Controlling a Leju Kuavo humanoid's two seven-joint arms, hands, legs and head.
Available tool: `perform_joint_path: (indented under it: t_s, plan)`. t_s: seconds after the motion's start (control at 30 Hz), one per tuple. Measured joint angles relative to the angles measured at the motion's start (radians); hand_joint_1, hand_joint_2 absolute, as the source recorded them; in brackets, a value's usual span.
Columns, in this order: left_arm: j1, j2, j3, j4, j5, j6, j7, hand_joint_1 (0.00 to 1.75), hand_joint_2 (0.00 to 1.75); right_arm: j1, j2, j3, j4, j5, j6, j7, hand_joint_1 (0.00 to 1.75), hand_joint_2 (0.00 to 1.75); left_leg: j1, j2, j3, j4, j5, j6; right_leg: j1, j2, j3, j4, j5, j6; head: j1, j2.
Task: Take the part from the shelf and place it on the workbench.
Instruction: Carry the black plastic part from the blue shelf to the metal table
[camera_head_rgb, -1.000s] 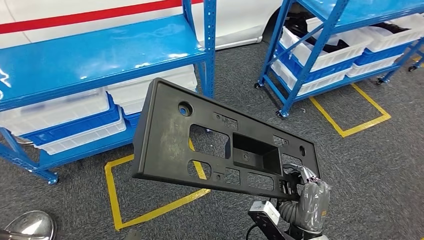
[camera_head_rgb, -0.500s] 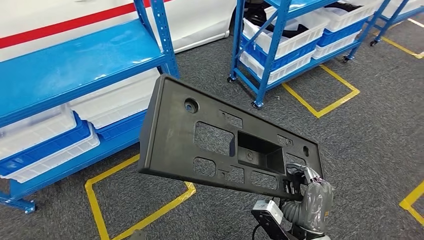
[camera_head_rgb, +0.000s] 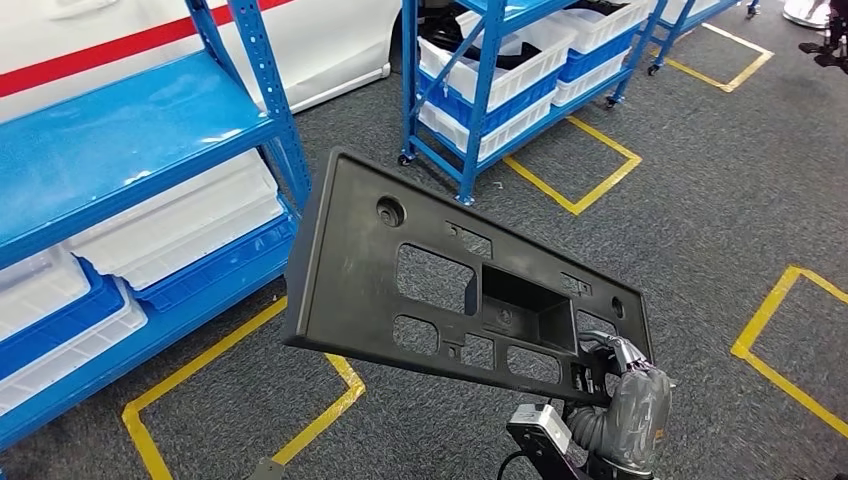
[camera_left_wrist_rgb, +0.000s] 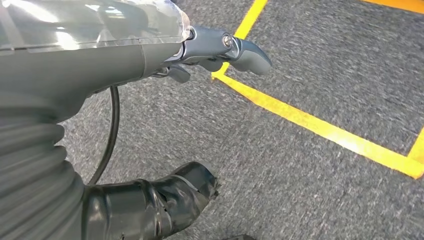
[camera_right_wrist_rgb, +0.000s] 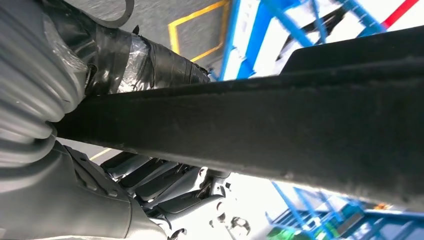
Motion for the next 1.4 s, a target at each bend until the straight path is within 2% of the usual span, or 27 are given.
perform_joint_path:
  t_s: [0.03,0.07,0.1,0.17,0.23,0.3,0.37,0.43,0.5,0.53,0.57,0.6,0.67,0.73,0.8,0.83,0.9,0.97,1.03,1.07,1.1,1.17,1.2,1.23,1.3,1.33,1.4]
  plan:
    - [0.000,0.000,0.001,0.000,0.000,0.000,0.000,0.00,1.75,0.001,0.000,-0.002,0.000,0.000,0.000,-0.001,1.75,1.75,0.000,0.012,0.000,0.002,-0.002,0.000,-0.003,-0.004,0.001,0.004,0.008,0.002,0.000,0.000]
    - [0.000,0.000,0.002,0.000,0.000,0.000,0.000,0.00,1.75,0.002,0.000,-0.005,0.000,0.000,0.000,-0.002,1.75,1.75,0.000,0.023,0.000,0.003,-0.004,-0.002,-0.005,-0.009,0.022,-0.031,0.032,0.004,0.000,0.000]
    - [-0.001,0.000,0.003,0.000,0.000,0.000,0.000,0.00,1.75,0.003,0.001,-0.007,-0.001,-0.001,0.000,-0.004,1.75,1.75,0.000,0.033,0.002,0.006,-0.006,-0.005,-0.007,-0.021,0.060,-0.096,0.065,0.004,0.000,0.000]
    - [-0.002,0.000,0.003,0.000,0.000,0.000,0.000,0.00,1.75,0.003,0.002,-0.011,-0.003,-0.004,0.000,-0.006,1.75,1.75,-0.004,0.049,0.004,0.011,-0.013,-0.013,-0.001,-0.056,0.125,-0.217,0.100,-0.004,0.000,0.000]
    - [-0.002,0.000,0.004,0.000,0.000,0.000,-0.001,0.00,1.75,0.005,0.004,-0.015,-0.007,-0.007,0.000,-0.010,1.75,1.75,-0.008,0.063,0.006,0.014,-0.017,-0.022,0.007,-0.068,0.141,-0.254,0.100,-0.014,0.000,0.000]
    - [-0.003,-0.001,0.004,0.000,0.000,0.000,-0.001,0.00,1.75,0.010,0.006,-0.022,-0.011,-0.010,0.000,-0.012,1.75,1.75,-0.008,0.071,0.009,0.014,-0.021,-0.033,0.006,-0.049,0.139,-0.258,0.105,-0.024,0.000,0.000]
    - [-0.003,-0.001,0.004,0.000,0.000,0.000,-0.001,0.00,1.75,0.014,0.010,-0.029,-0.015,-0.011,0.000,-0.014,1.75,1.75,-0.004,0.044,-0.002,0.047,-0.051,-0.041,0.001,-0.033,0.141,-0.264,0.111,-0.038,-0.001,0.000]
    - [-0.001,-0.001,0.004,0.000,0.000,0.000,-0.001,0.00,1.75,0.015,0.014,-0.032,-0.018,-0.012,-0.001,-0.015,1.75,1.75,-0.001,0.002,-0.047,0.157,-0.117,-0.046,0.000,-0.015,0.141,-0.266,0.114,-0.047,-0.001,0.000]
    - [0.002,-0.001,0.004,0.000,0.000,0.000,-0.001,0.00,1.75,0.017,0.018,-0.035,-0.019,-0.012,-0.001,-0.016,1.75,1.75,-0.001,-0.012,-0.102,0.279,-0.164,-0.047,0.001,0.006,0.140,-0.265,0.115,-0.050,-0.001,0.000]
    - [0.003,-0.001,0.004,0.000,0.000,0.000,-0.001,0.00,1.75,0.019,0.018,-0.037,-0.019,-0.012,-0.001,-0.016,1.75,1.75,-0.001,-0.014,-0.113,0.298,-0.159,-0.046,0.002,0.018,0.140,-0.263,0.115,-0.049,-0.001,0.000]
    - [0.003,-0.001,0.004,0.000,0.000,0.000,-0.001,0.00,1.75,0.020,0.019,-0.040,-0.019,-0.012,-0.001,-0.016,1.75,1.75,-0.001,-0.015,-0.105,0.277,-0.134,-0.045,0.002,0.031,0.141,-0.261,0.114,-0.049,-0.001,0.000]
    - [0.002,-0.001,0.004,0.000,0.001,0.000,-0.001,0.00,1.75,0.022,0.020,-0.043,-0.019,-0.012,-0.001,-0.016,1.75,1.75,0.000,-0.020,-0.081,0.221,-0.095,-0.044,0.002,0.044,0.142,-0.259,0.114,-0.048,-0.001,0.000]
    - [0.003,-0.001,0.004,0.000,0.001,0.000,-0.001,0.00,1.75,0.022,0.022,-0.047,-0.021,-0.013,-0.001,-0.017,1.75,1.75,0.004,-0.060,-0.027,0.091,-0.037,-0.039,0.001,0.067,0.138,-0.252,0.112,-0.043,-0.001,0.000]
    - [0.002,-0.001,0.005,0.000,0.002,0.000,-0.001,0.00,1.75,0.024,0.024,-0.050,-0.023,-0.013,-0.001,-0.018,1.75,1.75,0.004,-0.091,-0.005,0.036,-0.027,-0.036,0.000,0.086,0.128,-0.247,0.114,-0.032,-0.001,0.000]
    - [-0.001,-0.001,0.005,0.000,0.002,-0.001,-0.001,0.00,1.75,0.028,0.025,-0.054,-0.023,-0.013,-0.001,-0.019,1.75,1.75,0.003,-0.081,-0.005,0.030,-0.024,-0.028,-0.002,0.103,0.120,-0.249,0.120,-0.019,-0.001,0.000]
    - [-0.001,-0.001,0.005,0.000,0.002,-0.001,-0.001,0.00,1.75,0.030,0.025,-0.056,-0.023,-0.013,-0.001,-0.020,1.75,1.75,0.004,-0.071,-0.004,0.025,-0.020,-0.021,-0.002,0.097,0.117,-0.245,0.117,-0.014,-0.001,0.000]
    - [-0.001,-0.001,0.006,0.000,0.002,-0.001,-0.001,0.00,1.75,0.031,0.025,-0.061,-0.024,-0.013,-0.001,-0.021,1.75,1.75,0.006,-0.048,-0.002,0.015,-0.013,-0.008,-0.001,0.055,0.091,-0.191,0.082,-0.006,0.000,0.000]
    - [0.001,-0.001,0.006,0.000,0.002,-0.001,-0.001,0.00,1.75,0.030,0.025,-0.063,-0.025,-0.013,-0.001,-0.021,1.75,1.75,0.001,-0.023,-0.003,0.014,-0.012,-0.002,-0.001,0.011,0.035,-0.070,0.020,0.001,0.001,0.000]
    - [0.002,-0.001,0.007,0.000,0.002,-0.001,-0.001,0.00,1.75,0.032,0.025,-0.065,-0.026,-0.014,-0.001,-0.022,1.75,1.75,-0.002,0.001,-0.004,0.015,-0.014,-0.001,-0.004,-0.001,-0.004,0.017,-0.005,0.004,0.001,0.000]
    - [0.002,-0.001,0.007,0.000,0.002,-0.001,-0.001,0.00,1.75,0.033,0.025,-0.068,-0.026,-0.015,-0.001,-0.022,1.75,1.75,-0.003,0.013,-0.003,0.016,-0.015,-0.001,-0.004,-0.003,0.002,0.008,0.009,0.004,0.001,0.000]
    - [0.001,-0.001,0.007,0.000,0.002,-0.001,-0.001,0.00,1.75,0.034,0.025,-0.070,-0.026,-0.016,-0.001,-0.023,1.75,1.75,-0.003,0.023,-0.002,0.017,-0.016,-0.002,-0.003,-0.008,0.029,-0.039,0.038,0.002,0.001,0.000]
    - [0.000,-0.002,0.007,0.000,0.002,-0.001,-0.002,0.00,1.75,0.034,0.026,-0.076,-0.029,-0.017,-0.001,-0.024,1.75,1.75,-0.006,0.041,0.001,0.019,-0.021,-0.006,0.005,-0.041,0.105,-0.180,0.091,-0.007,0.001,0.000]
    - [0.000,-0.002,0.007,0.000,0.002,-0.001,-0.002,0.00,1.75,0.035,0.026,-0.078,-0.032,-0.017,-0.001,-0.025,1.75,1.75,-0.008,0.048,0.002,0.019,-0.023,-0.009,0.011,-0.056,0.129,-0.228,0.102,-0.014,0.001,0.000]
    - [0.000,-0.002,0.007,0.000,0.002,-0.001,-0.003,0.00,1.75,0.036,0.027,-0.081,-0.034,-0.018,-0.001,-0.026,1.75,1.75,-0.010,0.055,0.003,0.020,-0.024,-0.013,0.016,-0.065,0.140,-0.254,0.104,-0.019,0.000,0.000]
    - [-0.001,-0.003,0.007,0.000,0.002,-0.001,-0.003,0.00,1.75,0.041,0.027,-0.088,-0.038,-0.020,-0.001,-0.027,1.75,1.75,-0.012,0.069,0.005,0.017,-0.025,-0.021,0.019,-0.053,0.138,-0.260,0.106,-0.029,0.000,0.000]
    - [-0.002,-0.004,0.007,0.000,0.002,-0.001,-0.003,0.00,1.75,0.044,0.028,-0.091,-0.040,-0.020,-0.001,-0.027,1.75,1.75,-0.011,0.067,0.006,0.020,-0.029,-0.026,0.017,-0.045,0.139,-0.264,0.109,-0.035,0.000,0.000]
    - [-0.003,-0.005,0.007,0.000,0.003,-0.001,-0.004,0.00,1.75,0.047,0.031,-0.095,-0.043,-0.021,-0.001,-0.029,1.75,1.75,-0.009,0.032,-0.010,0.062,-0.063,-0.035,0.010,-0.029,0.143,-0.274,0.116,-0.048,0.000,0.000]
